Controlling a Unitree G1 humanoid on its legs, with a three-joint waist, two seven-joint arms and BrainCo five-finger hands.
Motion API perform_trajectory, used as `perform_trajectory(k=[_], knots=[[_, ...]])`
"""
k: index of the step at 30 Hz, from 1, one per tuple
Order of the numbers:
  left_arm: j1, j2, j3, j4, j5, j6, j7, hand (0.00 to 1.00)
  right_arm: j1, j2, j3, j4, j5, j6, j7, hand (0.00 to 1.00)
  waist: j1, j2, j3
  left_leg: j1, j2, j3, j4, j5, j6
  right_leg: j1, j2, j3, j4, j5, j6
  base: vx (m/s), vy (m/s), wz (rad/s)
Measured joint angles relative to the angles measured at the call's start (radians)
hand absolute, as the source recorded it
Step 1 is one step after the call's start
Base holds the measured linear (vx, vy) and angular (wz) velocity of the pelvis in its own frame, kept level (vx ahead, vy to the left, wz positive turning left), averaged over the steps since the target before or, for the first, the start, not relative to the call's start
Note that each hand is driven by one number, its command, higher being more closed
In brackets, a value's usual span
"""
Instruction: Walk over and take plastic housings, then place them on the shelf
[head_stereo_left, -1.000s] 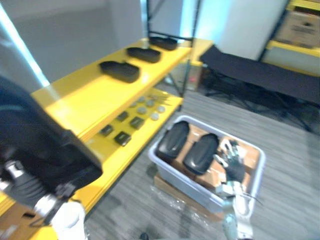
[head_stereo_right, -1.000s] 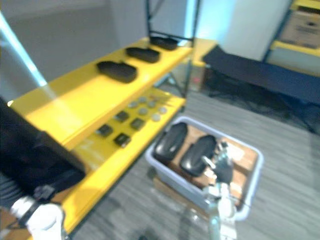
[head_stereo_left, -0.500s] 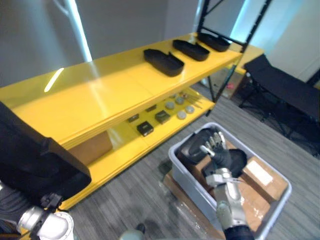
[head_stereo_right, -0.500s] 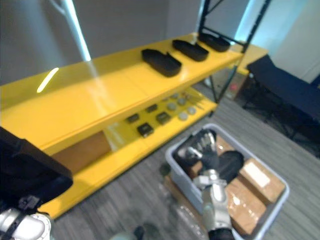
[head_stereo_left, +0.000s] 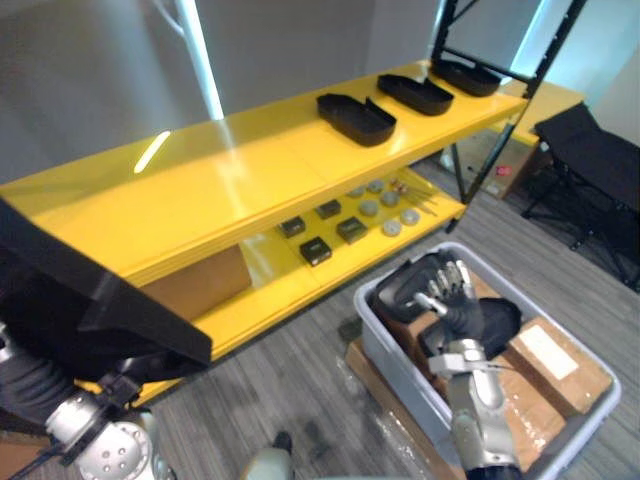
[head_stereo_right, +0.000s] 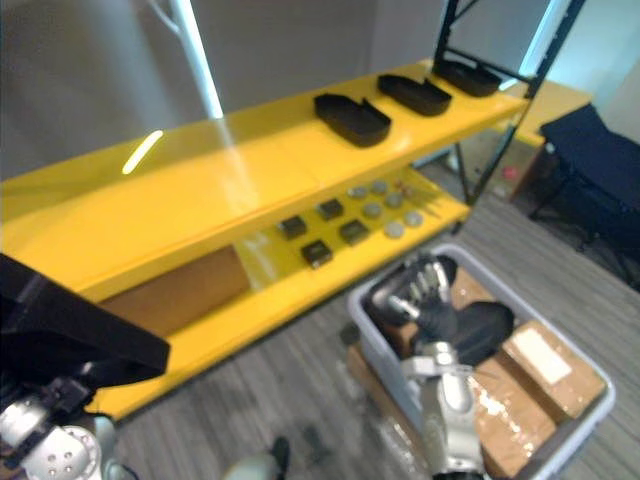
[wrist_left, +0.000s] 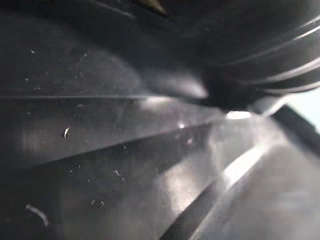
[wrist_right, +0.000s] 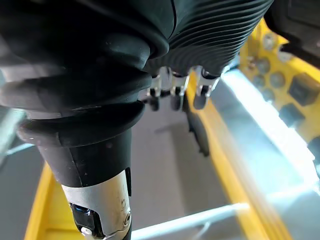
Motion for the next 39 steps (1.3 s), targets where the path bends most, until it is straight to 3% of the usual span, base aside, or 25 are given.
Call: perform_trajectory(k=[1,2,4,6,8,11,13,16,18,21,22,23,24,25,26,27,28,29,30,32,34,37,39], knots=[[-0.024,0.020,-0.012,0.003,0.004,-0.010,-0.021,1.00,0.006,0.001,-0.022,-0.002,0.006,-0.013,0.018,0.00,-0.012,-0.002,-0.001,-0.003,-0.004,-0.023,-0.020,0.026,-0.003,-0.024,0.000,0.028,0.035,0.000,-0.004,0.13,-0.016,0.96],[-0.064,0.043,-0.025,0.021,0.004,-0.016,-0.049,1.00,0.013,0.001,-0.045,-0.002,0.018,-0.023,0.039,0.00,-0.023,0.000,0.001,-0.019,-0.006,-0.056,-0.030,0.044,-0.001,-0.036,0.007,0.042,0.037,-0.050,-0.025,0.09,-0.064,0.75],[-0.104,0.044,-0.019,0.055,0.004,-0.013,-0.073,1.00,0.001,-0.001,-0.048,-0.002,0.018,-0.023,0.075,0.00,-0.020,-0.005,-0.001,-0.036,-0.011,-0.065,-0.025,0.053,-0.007,-0.034,0.060,0.060,-0.066,-0.085,-0.052,0.02,-0.095,0.36],[-0.105,0.036,-0.023,0.080,0.004,-0.009,-0.082,1.00,-0.028,-0.012,-0.047,-0.003,0.018,-0.023,0.105,0.00,-0.013,0.002,0.003,-0.062,-0.023,-0.054,0.004,0.053,-0.007,-0.013,0.075,0.044,-0.150,-0.073,-0.034,-0.02,-0.074,0.05],[-0.093,0.035,-0.049,0.081,0.006,-0.005,-0.103,1.00,-0.064,-0.034,-0.047,-0.003,0.018,-0.023,0.123,0.00,-0.010,0.036,0.024,-0.087,-0.008,-0.039,0.023,0.057,-0.015,-0.009,0.099,0.054,-0.184,-0.065,-0.020,-0.06,-0.033,0.08],[-0.071,0.035,-0.055,0.081,0.006,-0.006,-0.109,1.00,-0.107,-0.053,-0.033,-0.002,0.019,-0.023,0.123,0.00,-0.006,0.063,0.043,-0.092,0.016,-0.028,0.019,0.068,-0.030,-0.013,0.123,0.055,-0.194,-0.071,-0.009,-0.16,-0.060,-0.08],[-0.061,0.032,-0.056,0.081,0.007,-0.006,-0.106,1.00,-0.110,-0.054,-0.033,-0.002,0.020,-0.024,0.122,0.00,-0.007,0.062,0.045,-0.099,0.015,-0.022,0.017,0.068,-0.031,-0.017,0.120,0.053,-0.194,-0.095,0.031,-0.15,-0.051,-0.02],[-0.049,0.028,-0.059,0.081,0.012,-0.007,-0.105,1.00,-0.090,-0.051,-0.032,-0.001,0.038,-0.025,0.122,0.00,-0.014,0.079,0.055,-0.108,0.041,0.027,0.021,0.068,-0.032,-0.017,0.131,0.025,-0.180,-0.099,0.026,-0.11,-0.029,0.22],[-0.047,0.022,-0.058,0.081,0.013,-0.009,-0.108,1.00,-0.080,-0.038,-0.033,-0.001,0.048,-0.027,0.122,0.00,-0.014,0.075,0.056,-0.105,0.045,0.067,0.027,0.068,-0.031,0.006,0.117,-0.016,-0.178,-0.110,0.030,-0.05,-0.003,0.54],[-0.046,0.008,-0.048,0.080,0.014,-0.014,-0.117,1.00,-0.081,-0.006,-0.032,-0.001,0.048,-0.047,0.119,0.00,-0.008,0.054,0.067,-0.108,0.008,0.088,0.061,0.065,-0.026,0.049,0.072,-0.086,-0.151,-0.160,0.033,0.03,0.034,0.65],[-0.045,0.005,-0.041,0.078,0.014,-0.015,-0.122,1.00,-0.082,0.005,-0.032,0.000,0.052,-0.047,0.119,0.00,0.001,0.032,0.075,-0.116,-0.005,0.118,0.095,0.049,-0.003,0.054,0.048,-0.090,-0.132,-0.178,0.033,0.08,0.063,0.31],[-0.043,0.001,-0.032,0.072,0.016,-0.015,-0.128,1.00,-0.083,0.012,-0.032,0.003,0.062,-0.052,0.117,0.00,0.015,0.025,0.074,-0.129,-0.022,0.143,0.152,0.014,0.029,0.065,0.022,-0.107,-0.114,-0.187,0.025,0.17,0.069,0.36],[-0.040,-0.009,-0.015,0.066,0.020,-0.018,-0.140,1.00,-0.086,0.012,-0.018,0.013,0.074,-0.067,0.116,0.00,0.015,0.024,0.076,-0.135,-0.040,0.147,0.223,-0.051,0.026,0.058,-0.012,-0.101,0.020,-0.180,0.015,0.19,0.081,0.40],[-0.041,-0.008,-0.016,0.066,0.020,-0.018,-0.146,1.00,-0.086,0.012,-0.011,0.016,0.079,-0.074,0.115,0.00,0.014,0.020,0.079,-0.134,-0.046,0.134,0.243,-0.065,0.033,0.034,-0.032,-0.089,0.101,-0.165,-0.010,0.20,0.118,0.45],[-0.041,-0.001,-0.015,0.064,0.023,-0.018,-0.155,1.00,-0.086,0.015,-0.003,0.020,0.079,-0.090,0.115,0.00,0.013,0.027,0.075,-0.122,-0.047,0.126,0.255,-0.082,0.040,-0.015,-0.056,-0.058,0.219,-0.128,-0.068,0.19,0.156,0.32],[-0.041,0.023,-0.006,0.055,0.024,-0.018,-0.156,1.00,-0.098,0.022,0.013,0.022,0.077,-0.115,0.115,0.00,0.018,0.025,0.076,-0.087,-0.046,0.117,0.243,-0.104,0.054,-0.084,-0.085,-0.002,0.372,-0.008,-0.098,0.28,0.162,0.22],[-0.041,0.042,-0.005,0.052,0.022,-0.017,-0.148,1.00,-0.109,0.026,0.018,0.030,0.076,-0.130,0.115,0.00,0.017,0.021,0.076,-0.056,-0.044,0.103,0.221,-0.111,0.058,-0.118,-0.096,0.027,0.441,0.092,-0.092,0.35,0.118,0.12],[-0.042,0.057,-0.005,0.048,0.020,-0.017,-0.142,1.00,-0.124,0.029,0.030,0.046,0.074,-0.135,0.116,0.00,0.016,0.019,0.075,-0.029,-0.038,0.094,0.199,-0.113,0.067,-0.150,-0.103,0.043,0.501,0.087,-0.081,0.37,0.088,0.12],[-0.050,0.070,-0.008,0.049,0.018,-0.016,-0.131,1.00,-0.139,0.029,0.047,0.054,0.063,-0.135,0.115,0.00,0.016,0.023,0.078,-0.005,-0.027,0.079,0.189,-0.117,0.077,-0.188,-0.093,0.050,0.521,-0.006,-0.061,0.30,0.066,0.14],[-0.078,0.076,-0.011,0.049,0.019,-0.011,-0.115,1.00,-0.154,0.028,0.057,0.049,0.047,-0.135,0.114,0.00,0.013,0.028,0.079,0.021,-0.003,0.061,0.179,-0.119,0.065,-0.229,-0.031,0.055,0.430,-0.082,-0.046,0.24,0.065,0.25],[-0.117,0.079,-0.012,0.054,0.020,-0.004,-0.105,1.00,-0.165,0.018,0.055,0.039,0.037,-0.133,0.109,0.00,0.010,0.026,0.077,0.036,0.009,0.041,0.172,-0.126,0.055,-0.246,0.023,0.069,0.243,-0.092,-0.037,0.24,0.021,0.37],[-0.148,0.107,-0.022,0.089,0.021,0.033,-0.076,1.00,-0.179,0.000,0.054,0.036,0.038,-0.126,0.108,0.00,-0.002,0.024,0.073,0.066,0.010,0.023,0.159,-0.138,0.036,-0.266,0.058,0.112,0.037,-0.065,-0.011,0.20,-0.062,0.41],[-0.131,0.112,-0.028,0.094,0.021,0.054,-0.072,1.00,-0.179,-0.008,0.054,0.036,0.041,-0.119,0.120,0.00,-0.006,0.011,0.056,0.068,0.011,0.025,0.160,-0.153,0.014,-0.264,0.072,0.112,-0.062,-0.001,-0.006,0.17,-0.139,0.37]])
